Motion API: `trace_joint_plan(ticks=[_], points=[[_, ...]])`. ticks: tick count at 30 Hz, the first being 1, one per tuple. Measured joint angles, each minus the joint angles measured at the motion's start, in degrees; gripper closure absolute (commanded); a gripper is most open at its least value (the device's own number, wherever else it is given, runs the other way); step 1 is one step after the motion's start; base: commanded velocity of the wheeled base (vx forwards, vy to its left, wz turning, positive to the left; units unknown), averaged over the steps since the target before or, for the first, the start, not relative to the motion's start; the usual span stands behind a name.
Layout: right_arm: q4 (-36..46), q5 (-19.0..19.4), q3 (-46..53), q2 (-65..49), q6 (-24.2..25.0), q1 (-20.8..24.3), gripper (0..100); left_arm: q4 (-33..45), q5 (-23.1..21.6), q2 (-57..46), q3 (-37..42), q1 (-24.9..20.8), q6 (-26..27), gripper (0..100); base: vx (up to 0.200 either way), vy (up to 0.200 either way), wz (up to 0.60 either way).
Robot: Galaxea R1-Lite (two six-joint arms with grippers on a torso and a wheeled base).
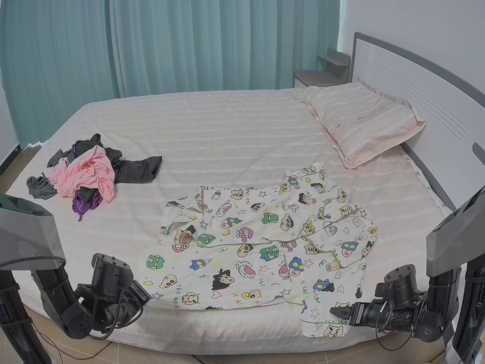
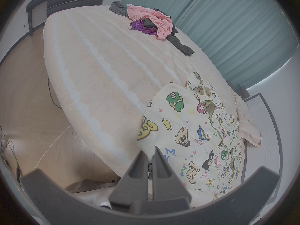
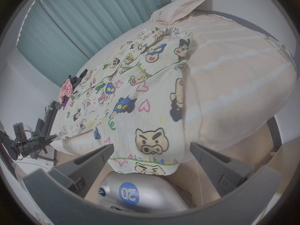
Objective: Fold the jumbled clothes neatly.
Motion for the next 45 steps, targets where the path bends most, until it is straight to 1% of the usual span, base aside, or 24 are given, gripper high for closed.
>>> trace_joint_plan(ticks=[2, 7, 13, 14, 19, 24, 30, 32, 35, 38, 39, 45], points=[[-1.82, 0.93, 0.0, 1.43, -0.02, 0.05, 0, 0.0, -0.05, 0.0, 0.01, 0.0, 0.0, 100, 0.0, 0.0, 0.0], [-8.73, 1.61, 0.0, 6.01, -0.38, -0.54, 0, 0.0, -0.11, 0.0, 0.11, 0.0, -0.05, 100, 0.0, 0.0, 0.0], [-9.78, 2.15, 0.0, 9.75, -0.82, -1.49, 0, -0.02, -0.17, -0.06, 0.15, 0.0, -0.1, 100, 0.0, 0.0, 0.0], [-9.78, 2.27, 0.0, 9.81, -0.84, -1.55, 100, -0.02, -0.17, -0.06, 0.15, 0.0, -0.1, 100, 0.0, 0.0, 0.0], [-9.4, 2.16, 0.05, 9.64, -1.15, -2.01, 100, -0.02, -0.22, -0.06, 0.22, 0.0, -0.05, 100, 0.0, 0.0, 0.0], [-9.4, 1.99, 0.0, 9.48, -3.96, -4.17, 100, 0.11, -0.2, -0.06, 0.5, -0.09, 0.85, 100, 0.0, 0.0, 0.0], [-7.86, 1.99, -0.02, 9.26, -4.79, -5.18, 100, 0.22, -0.2, -0.2, 1.27, -0.28, 1.67, 100, 0.0, 0.0, 0.0], [-6.38, 1.96, -0.02, 8.96, -5.23, -5.3, 100, 0.23, -0.17, -0.22, 1.66, -0.37, 1.97, 100, 0.0, 0.0, 0.0], [-1.97, 1.94, -0.06, 7.88, -6.33, -5.55, 100, 0.22, -0.22, -0.2, 2.27, -0.48, 3.13, 100, 0.0, 0.0, 0.0], [2.27, 1.99, -0.02, 6.08, -7.88, -5.74, 100, 0.2, -0.22, -0.2, 2.9, -0.56, 4.04, 100, 0.0, 0.0, 0.0], [4.43, 2.04, 0.13, 5.02, -9.17, -6.1, 100, 0.2, -0.24, -0.2, 3.21, -0.63, 4.36, 100, 0.0, 0.0, 0.0], [5.41, 2.23, 0.02, 2.78, -11.34, -7.92, 100, 0.3, -0.24, -0.04, 4.33, -1.38, 4.74, 100, 0.0, 0.0, 0.0]])
